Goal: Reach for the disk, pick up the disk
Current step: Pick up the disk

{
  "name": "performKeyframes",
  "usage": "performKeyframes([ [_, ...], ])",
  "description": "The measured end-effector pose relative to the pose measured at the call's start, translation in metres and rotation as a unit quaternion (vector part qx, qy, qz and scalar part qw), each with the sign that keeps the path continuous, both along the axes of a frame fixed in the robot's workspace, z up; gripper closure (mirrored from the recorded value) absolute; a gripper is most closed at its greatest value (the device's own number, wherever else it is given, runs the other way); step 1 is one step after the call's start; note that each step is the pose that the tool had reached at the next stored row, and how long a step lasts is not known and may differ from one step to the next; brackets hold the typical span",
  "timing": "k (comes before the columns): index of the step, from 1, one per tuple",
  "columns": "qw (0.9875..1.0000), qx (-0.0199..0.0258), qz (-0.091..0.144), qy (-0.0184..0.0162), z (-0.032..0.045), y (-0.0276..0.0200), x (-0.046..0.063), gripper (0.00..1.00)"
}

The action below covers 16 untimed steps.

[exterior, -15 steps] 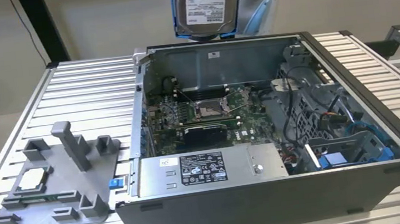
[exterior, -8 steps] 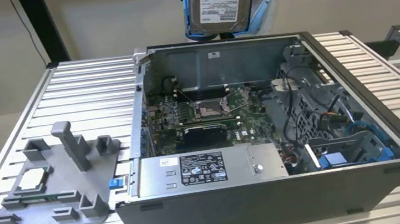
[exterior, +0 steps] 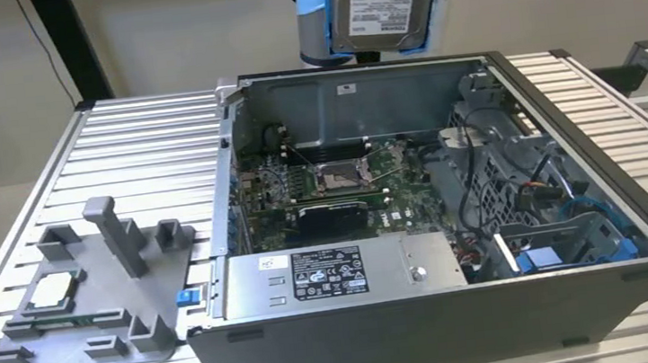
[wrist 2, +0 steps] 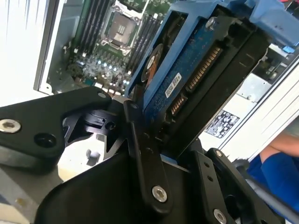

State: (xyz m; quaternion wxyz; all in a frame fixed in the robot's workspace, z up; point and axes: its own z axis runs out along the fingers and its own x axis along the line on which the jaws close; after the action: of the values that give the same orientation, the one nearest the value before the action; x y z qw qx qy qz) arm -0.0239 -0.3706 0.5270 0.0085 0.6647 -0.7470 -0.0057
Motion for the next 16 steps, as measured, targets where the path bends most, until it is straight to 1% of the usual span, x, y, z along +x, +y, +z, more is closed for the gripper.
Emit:
performKeyframes([
  [16, 1.0, 0.0, 0.0, 0.0, -0.0006, 0.0, 0.051, 1.0],
])
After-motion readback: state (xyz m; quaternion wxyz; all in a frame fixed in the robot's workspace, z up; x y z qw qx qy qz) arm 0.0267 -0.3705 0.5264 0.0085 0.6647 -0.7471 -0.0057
